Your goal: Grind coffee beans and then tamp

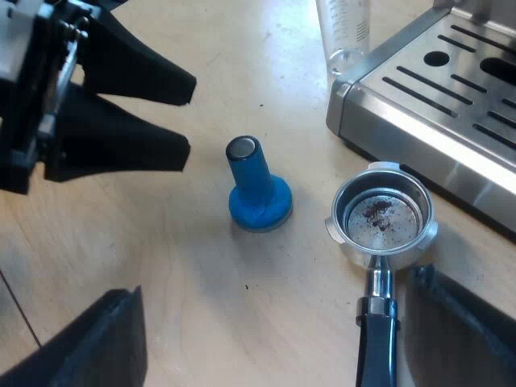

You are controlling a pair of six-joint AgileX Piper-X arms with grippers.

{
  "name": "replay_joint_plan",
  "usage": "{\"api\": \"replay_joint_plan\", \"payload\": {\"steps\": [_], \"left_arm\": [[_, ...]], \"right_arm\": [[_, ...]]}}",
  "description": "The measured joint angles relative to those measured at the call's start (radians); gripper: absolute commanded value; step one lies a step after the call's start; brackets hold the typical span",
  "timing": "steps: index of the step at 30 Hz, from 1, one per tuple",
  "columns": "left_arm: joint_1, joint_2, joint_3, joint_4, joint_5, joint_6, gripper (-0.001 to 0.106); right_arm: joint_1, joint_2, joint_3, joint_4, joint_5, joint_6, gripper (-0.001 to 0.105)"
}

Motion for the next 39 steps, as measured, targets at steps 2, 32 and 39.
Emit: {"api": "replay_joint_plan", "payload": {"steps": [2, 32, 39], "left_arm": [[0.000, 0.011, 0.013, -0.028, 0.000, 0.000, 0.065], [-0.045, 0.333, 0.065, -0.396, 0.005, -0.014, 0.065], [-0.097, 0.446, 0.065, -0.497, -0.058, -0.014, 0.065]], "right_arm": [[0.000, 0.000, 0.000, 0.000, 0.000, 0.000, 0.067], [0.000, 0.000, 0.000, -0.007, 0.000, 0.000, 0.067], [0.000, 0.000, 0.000, -0.046, 0.000, 0.000, 0.067]]}}
